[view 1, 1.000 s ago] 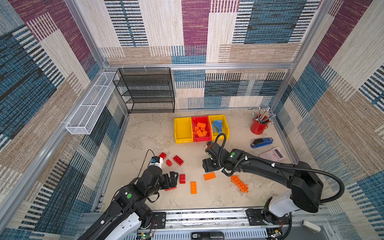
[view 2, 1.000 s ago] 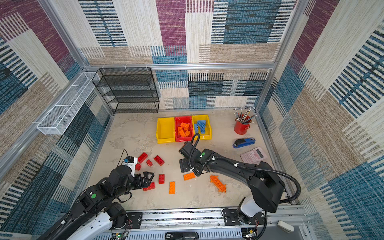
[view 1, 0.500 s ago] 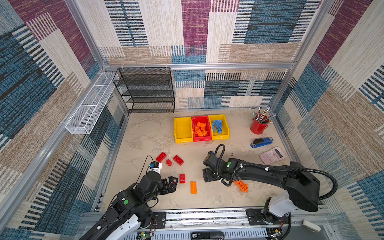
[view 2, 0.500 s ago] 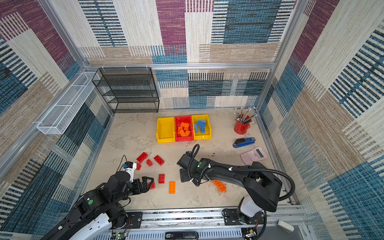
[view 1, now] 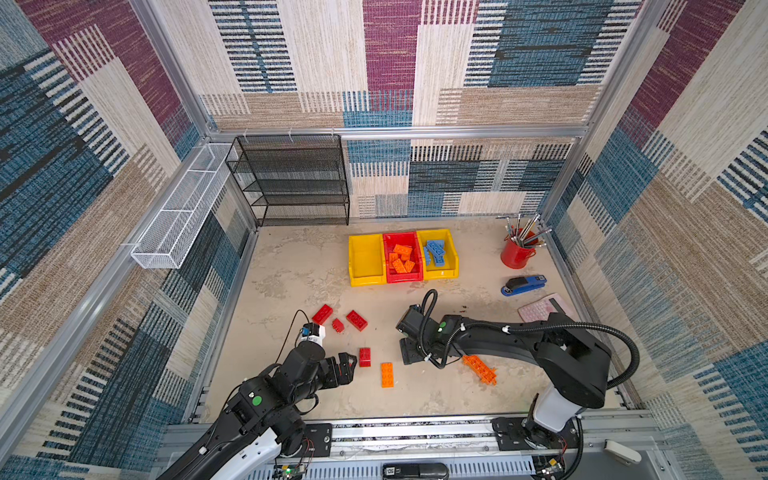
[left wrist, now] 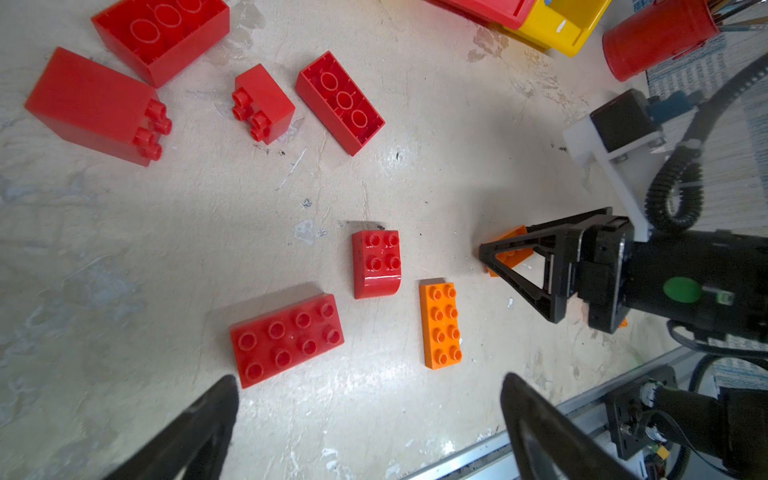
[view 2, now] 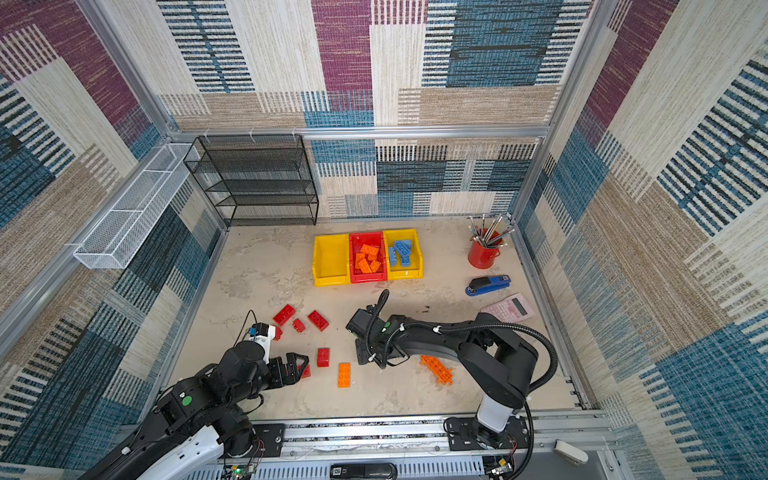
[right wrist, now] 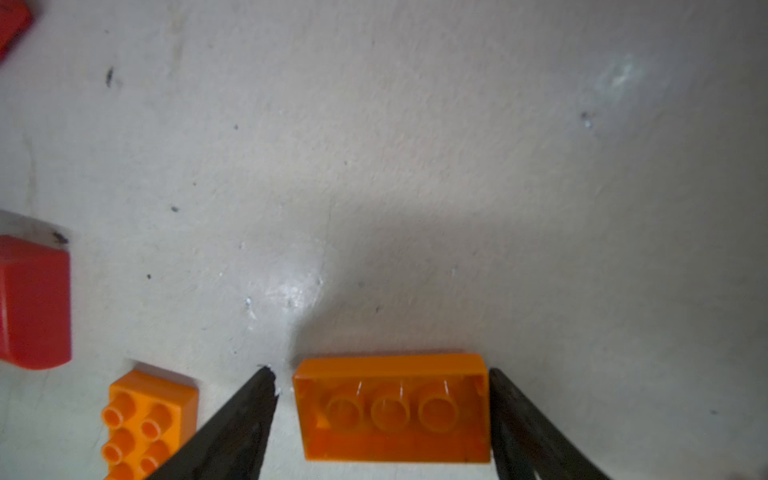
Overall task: Sort the legos into containers by color
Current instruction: 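Move the right gripper back and grasp an orange brick near the robot, then carry the orange brick with the right gripper into the red bin and release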
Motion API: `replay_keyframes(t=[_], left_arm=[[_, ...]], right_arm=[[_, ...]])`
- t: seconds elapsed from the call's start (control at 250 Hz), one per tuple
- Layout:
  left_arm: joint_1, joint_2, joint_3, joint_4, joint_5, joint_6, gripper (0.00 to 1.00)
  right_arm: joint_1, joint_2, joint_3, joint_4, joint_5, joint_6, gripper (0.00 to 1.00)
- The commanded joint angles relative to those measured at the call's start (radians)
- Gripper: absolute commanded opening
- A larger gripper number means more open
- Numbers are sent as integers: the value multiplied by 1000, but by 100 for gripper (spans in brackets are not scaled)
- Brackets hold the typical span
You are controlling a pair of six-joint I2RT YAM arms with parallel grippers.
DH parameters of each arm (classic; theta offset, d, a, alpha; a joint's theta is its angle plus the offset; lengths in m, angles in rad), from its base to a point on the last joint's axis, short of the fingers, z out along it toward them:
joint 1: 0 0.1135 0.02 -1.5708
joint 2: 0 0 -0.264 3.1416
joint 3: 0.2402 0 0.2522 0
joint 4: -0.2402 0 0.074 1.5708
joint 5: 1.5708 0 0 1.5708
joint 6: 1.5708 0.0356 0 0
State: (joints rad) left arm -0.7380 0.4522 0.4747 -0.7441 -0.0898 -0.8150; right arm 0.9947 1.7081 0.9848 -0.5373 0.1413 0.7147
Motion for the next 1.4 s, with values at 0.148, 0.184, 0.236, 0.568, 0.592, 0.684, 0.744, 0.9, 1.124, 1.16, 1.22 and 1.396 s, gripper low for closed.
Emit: replay_keyframes(t=[0.148,0.184,0.236,0.568,0.592,0.684,0.744,0.9,1.124,1.16,1.22,1.396], left_arm=[[1,17,6,27,-34,17,99],[1,17,10,31,-36,19,99],[0,24,14,34,-42,23,99],[2,157,87,76,-49,76,99],[2,173,96,82,-45,82,99],[2,249,137,112,-39,107,99],[3,307,169,131,-35,124,99],[6,472,259,176,-23,166,99],[12,630,359,227,-30,191,99],[12,650,371,229,-28,196,99],[15,680,387,231,-23,198,99],[15,743,396,255,2,185,99]], right_arm=[[1,-4,0,-40,45,4,67],[0,-12,5,-44,51,4,64],[1,-23,20,-59,65,1,62],[-97,-46,210,-84,112,-138,60],[-117,-42,228,-77,108,-158,60],[-194,-3,316,-50,92,-239,60],[-235,44,396,-45,81,-290,60],[-322,211,625,-54,38,-402,60],[-423,463,962,-104,-6,-502,60],[-430,501,1015,-119,-14,-515,60],[-440,559,1093,-140,-25,-527,60],[-447,687,1266,-180,-68,-544,64]])
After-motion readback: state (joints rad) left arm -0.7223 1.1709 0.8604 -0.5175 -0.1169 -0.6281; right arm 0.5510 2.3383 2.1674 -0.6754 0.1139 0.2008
